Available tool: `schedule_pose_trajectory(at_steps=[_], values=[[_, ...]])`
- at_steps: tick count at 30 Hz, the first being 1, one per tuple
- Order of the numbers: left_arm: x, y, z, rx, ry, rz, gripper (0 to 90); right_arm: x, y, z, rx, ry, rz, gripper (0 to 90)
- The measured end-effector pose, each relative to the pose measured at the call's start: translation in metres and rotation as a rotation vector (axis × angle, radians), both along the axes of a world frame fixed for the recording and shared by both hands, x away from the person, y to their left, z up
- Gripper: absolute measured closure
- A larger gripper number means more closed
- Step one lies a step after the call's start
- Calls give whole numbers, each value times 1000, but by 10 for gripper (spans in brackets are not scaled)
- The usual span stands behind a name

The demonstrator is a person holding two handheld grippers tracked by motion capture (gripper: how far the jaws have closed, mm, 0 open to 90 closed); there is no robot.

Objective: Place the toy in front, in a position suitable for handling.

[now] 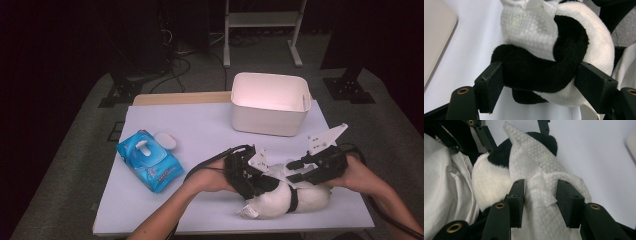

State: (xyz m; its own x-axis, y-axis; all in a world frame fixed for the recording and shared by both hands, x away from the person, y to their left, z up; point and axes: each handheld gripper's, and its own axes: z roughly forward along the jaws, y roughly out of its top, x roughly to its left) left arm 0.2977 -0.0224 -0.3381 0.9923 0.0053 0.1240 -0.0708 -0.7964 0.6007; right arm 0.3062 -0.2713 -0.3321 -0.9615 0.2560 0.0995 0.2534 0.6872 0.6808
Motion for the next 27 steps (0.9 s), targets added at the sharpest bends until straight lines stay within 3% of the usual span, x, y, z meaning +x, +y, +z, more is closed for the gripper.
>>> schedule_pose_trajectory(at_steps=[3, 6, 9, 18, 23, 27], values=[[1, 1, 0, 9, 0, -5, 239, 3, 9, -4, -5, 5, 17, 625], [1, 2, -1, -3, 6, -4, 240, 0, 8, -5, -3, -22, 22, 766], [2, 2, -1, -1, 7, 3, 241, -4, 1, -4, -8, -66, 21, 822], [3, 2, -1, 4, -2, 7, 243, -18, -40, 8, -8, -118, -72, 828], [6, 1, 0, -3, 2, 16, 242, -27, -66, 5, -19, -105, -142, 827], [11, 0, 0, -15, 4, 26, 242, -32, -81, -1, 8, -89, -175, 827]])
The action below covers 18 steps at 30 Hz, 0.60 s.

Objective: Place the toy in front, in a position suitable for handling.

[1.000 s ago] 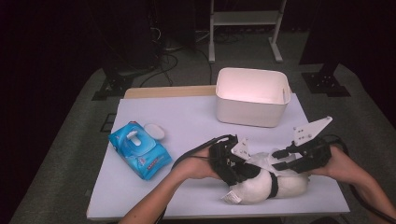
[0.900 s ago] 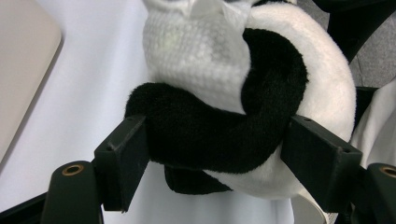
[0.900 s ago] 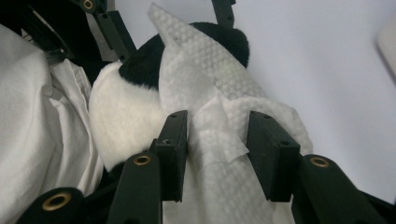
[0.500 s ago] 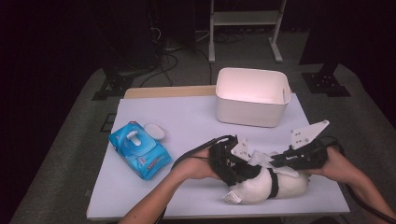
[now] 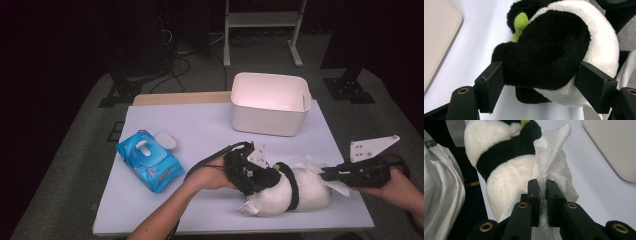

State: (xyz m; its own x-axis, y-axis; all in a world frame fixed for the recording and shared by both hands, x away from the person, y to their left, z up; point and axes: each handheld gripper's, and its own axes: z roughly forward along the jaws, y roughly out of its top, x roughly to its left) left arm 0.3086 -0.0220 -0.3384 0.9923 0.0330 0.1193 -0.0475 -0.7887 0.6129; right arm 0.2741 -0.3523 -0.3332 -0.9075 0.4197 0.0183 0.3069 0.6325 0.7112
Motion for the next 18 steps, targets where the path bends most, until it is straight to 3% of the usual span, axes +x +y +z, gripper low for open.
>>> schedule_pose_trajectory(at_steps=[5, 10, 13, 18], values=[[4, -3, 2, 12, -7, 5, 242, 3, 2, -2, 33, 4, 13, 826], [7, -4, 2, 7, 1, 8, 242, 13, 20, -2, 22, 8, 46, 824], [9, -5, 2, -6, 5, 5, 242, 18, 29, -1, 60, 15, 72, 824], [10, -6, 3, -11, 0, 6, 242, 21, 53, -2, 46, 19, 137, 821]])
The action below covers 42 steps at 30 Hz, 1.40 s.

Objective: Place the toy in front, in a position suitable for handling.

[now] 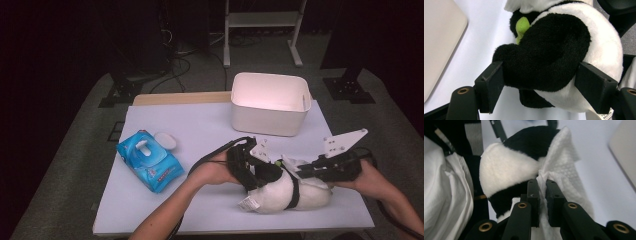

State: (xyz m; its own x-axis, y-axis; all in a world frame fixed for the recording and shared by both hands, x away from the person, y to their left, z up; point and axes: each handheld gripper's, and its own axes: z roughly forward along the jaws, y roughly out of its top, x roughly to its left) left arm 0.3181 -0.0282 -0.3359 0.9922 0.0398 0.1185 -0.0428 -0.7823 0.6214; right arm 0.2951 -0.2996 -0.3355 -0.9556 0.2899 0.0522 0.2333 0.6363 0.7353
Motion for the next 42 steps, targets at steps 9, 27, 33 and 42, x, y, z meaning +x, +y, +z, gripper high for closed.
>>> schedule_pose_trajectory(at_steps=[9, 27, 33, 42], values=[[0, 2, -1, -11, 6, 4, 242, -7, 2, 11, -29, -40, -5, 717], [0, 1, -1, -29, 10, 1, 242, -4, 6, 0, -96, -43, -6, 802], [-1, -4, 0, -30, 1, 2, 243, -10, -10, -1, -63, -40, -35, 804], [3, -7, -2, -21, 8, 5, 242, -14, -10, 0, -43, -52, -28, 804]])
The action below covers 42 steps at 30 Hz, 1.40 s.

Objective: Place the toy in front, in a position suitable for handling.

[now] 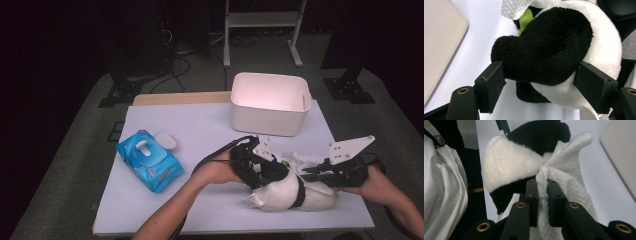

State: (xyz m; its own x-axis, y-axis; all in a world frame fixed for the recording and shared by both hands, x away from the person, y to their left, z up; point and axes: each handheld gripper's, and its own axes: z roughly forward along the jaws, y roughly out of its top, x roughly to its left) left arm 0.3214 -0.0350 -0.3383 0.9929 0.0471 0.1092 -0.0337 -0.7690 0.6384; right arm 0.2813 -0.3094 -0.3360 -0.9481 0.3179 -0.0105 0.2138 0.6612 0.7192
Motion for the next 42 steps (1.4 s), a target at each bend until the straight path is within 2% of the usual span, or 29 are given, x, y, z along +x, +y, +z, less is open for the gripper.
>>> schedule_pose_trajectory(at_steps=[6, 11, 14, 26, 39, 42], values=[[-2, 8, 0, -23, 8, 5, 240, 3, 2, -7, -19, -5, -10, 809], [-7, 15, -5, -55, 46, -18, 240, 6, -3, -8, -13, -5, -33, 810], [-9, 15, -7, -68, 60, -26, 239, 7, -6, -9, 5, 9, -43, 810], [-9, 8, -19, -98, 126, -50, 230, 7, -14, -10, 19, 6, -38, 811], [-10, 8, -39, -133, 215, -55, 173, 5, -21, -13, 33, 7, -34, 811], [-11, 8, -43, -147, 218, -43, 171, 4, -23, -14, 40, 13, -38, 811]])
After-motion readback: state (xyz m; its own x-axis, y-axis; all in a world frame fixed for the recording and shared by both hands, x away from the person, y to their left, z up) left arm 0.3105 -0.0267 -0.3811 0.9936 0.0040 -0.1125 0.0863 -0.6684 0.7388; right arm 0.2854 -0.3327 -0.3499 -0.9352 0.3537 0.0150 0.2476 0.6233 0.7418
